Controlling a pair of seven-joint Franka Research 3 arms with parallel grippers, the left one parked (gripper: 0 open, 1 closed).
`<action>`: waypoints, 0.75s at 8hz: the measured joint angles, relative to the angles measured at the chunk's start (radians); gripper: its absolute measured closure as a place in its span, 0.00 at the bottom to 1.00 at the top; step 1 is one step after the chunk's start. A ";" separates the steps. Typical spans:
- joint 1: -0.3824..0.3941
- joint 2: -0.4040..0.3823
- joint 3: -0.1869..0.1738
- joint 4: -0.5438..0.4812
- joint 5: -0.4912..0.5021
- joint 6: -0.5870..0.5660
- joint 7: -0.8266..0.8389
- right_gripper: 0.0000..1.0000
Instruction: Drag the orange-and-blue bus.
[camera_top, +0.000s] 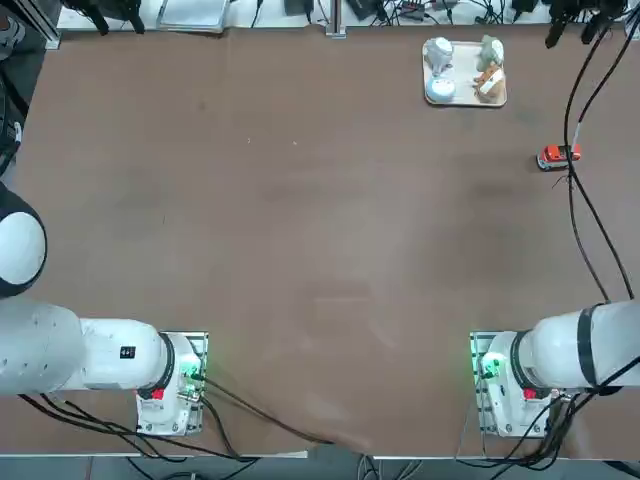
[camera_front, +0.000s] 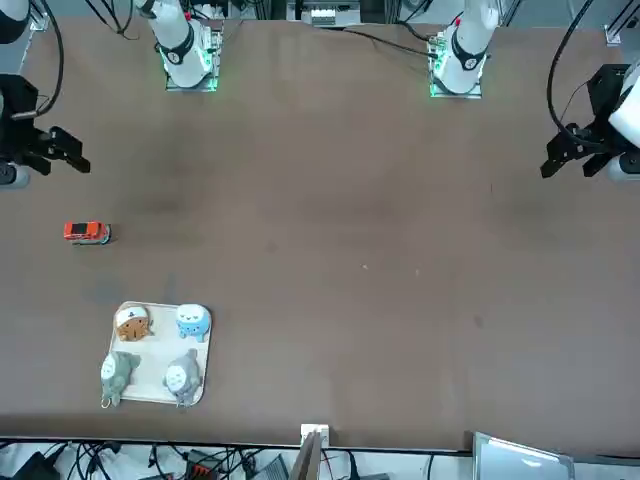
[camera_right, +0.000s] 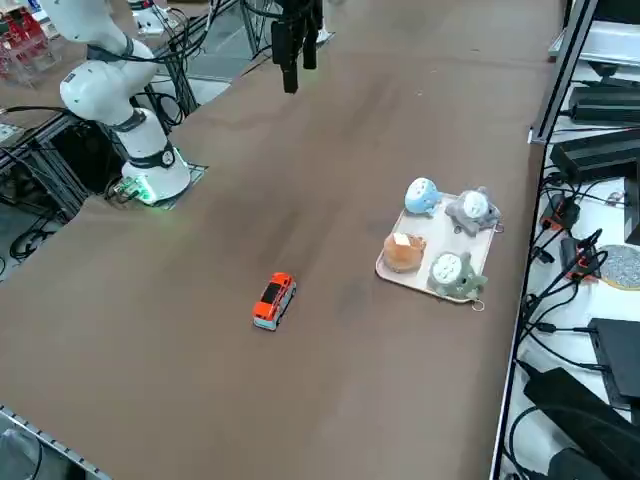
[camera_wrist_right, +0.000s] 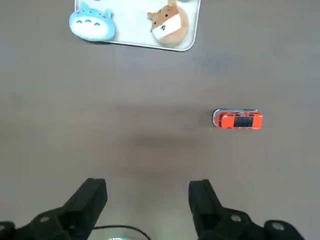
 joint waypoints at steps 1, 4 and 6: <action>-0.009 0.000 -0.005 0.000 -0.019 -0.013 0.003 0.00; -0.122 0.000 -0.020 0.000 -0.032 -0.078 0.003 0.00; -0.233 0.009 -0.025 0.000 -0.033 -0.130 0.016 0.00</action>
